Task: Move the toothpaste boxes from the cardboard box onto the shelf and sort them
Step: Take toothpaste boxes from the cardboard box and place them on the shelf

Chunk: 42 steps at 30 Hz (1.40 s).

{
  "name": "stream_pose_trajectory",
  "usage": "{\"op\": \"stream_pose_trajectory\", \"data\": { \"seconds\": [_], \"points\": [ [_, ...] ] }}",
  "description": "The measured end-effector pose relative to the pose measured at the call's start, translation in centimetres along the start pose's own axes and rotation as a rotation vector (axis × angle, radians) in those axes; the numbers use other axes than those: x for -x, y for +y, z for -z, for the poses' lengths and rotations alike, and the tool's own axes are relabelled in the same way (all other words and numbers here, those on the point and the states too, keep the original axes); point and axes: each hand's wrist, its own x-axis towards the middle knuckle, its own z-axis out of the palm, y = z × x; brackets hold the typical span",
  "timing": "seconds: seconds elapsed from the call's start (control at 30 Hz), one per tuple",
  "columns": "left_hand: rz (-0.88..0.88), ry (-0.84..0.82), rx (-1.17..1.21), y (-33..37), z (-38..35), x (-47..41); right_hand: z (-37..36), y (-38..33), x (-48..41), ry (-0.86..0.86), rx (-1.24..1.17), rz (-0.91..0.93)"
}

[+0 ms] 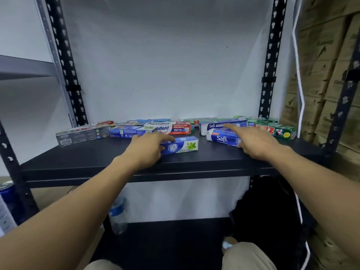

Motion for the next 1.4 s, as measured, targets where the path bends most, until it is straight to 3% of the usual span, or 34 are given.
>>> {"op": "stream_pose_trajectory", "data": {
  "seconds": [0.23,0.73,1.1,1.27,1.4],
  "points": [
    [-0.069,0.022,0.123,0.8,-3.2,-4.8,-1.6,3.3,-1.5,-0.013,0.033,-0.176],
    [-0.076,0.079,0.074,2.0,-6.7,-10.8,-4.3,6.3,-3.3,0.074,-0.121,-0.26],
    [-0.072,0.11,0.102,1.3,-7.3,-10.6,-4.0,6.0,-2.8,0.097,-0.148,-0.243],
    [-0.016,0.127,0.096,1.7,-6.3,-8.3,-3.1,4.3,-1.7,0.081,-0.097,-0.145],
    [-0.029,0.141,0.089,2.3,-5.4,-5.4,-2.1,0.4,0.4,0.116,-0.239,-0.039]
  ]
}}
